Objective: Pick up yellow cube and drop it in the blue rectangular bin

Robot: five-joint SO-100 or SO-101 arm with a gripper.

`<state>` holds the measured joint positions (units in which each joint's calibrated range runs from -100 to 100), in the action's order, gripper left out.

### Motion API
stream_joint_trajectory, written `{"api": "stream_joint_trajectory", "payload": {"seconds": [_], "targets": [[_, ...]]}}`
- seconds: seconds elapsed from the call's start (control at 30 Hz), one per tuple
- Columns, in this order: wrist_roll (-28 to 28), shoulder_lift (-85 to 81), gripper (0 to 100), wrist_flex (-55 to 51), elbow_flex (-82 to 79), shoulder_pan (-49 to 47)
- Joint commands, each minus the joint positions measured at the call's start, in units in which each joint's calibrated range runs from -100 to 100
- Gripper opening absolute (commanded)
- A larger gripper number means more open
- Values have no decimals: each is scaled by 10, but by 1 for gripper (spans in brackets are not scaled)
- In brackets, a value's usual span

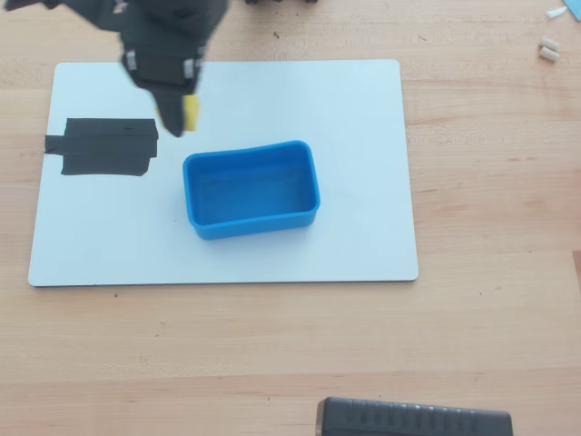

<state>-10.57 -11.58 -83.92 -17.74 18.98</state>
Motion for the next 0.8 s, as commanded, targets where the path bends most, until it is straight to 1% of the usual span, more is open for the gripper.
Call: {"api": "stream_joint_trajectory", "payload": {"seconds": [0.0,0.1,0.3,0.5,0.77], "targets": [[29,-48,11,-29,63,-65],[40,-51,11,-18,63,-105],[47,-60,11,40,43,-156],[44,-48,10,133,-24,-144],[39,-42,9,217,-105,-132]]}}
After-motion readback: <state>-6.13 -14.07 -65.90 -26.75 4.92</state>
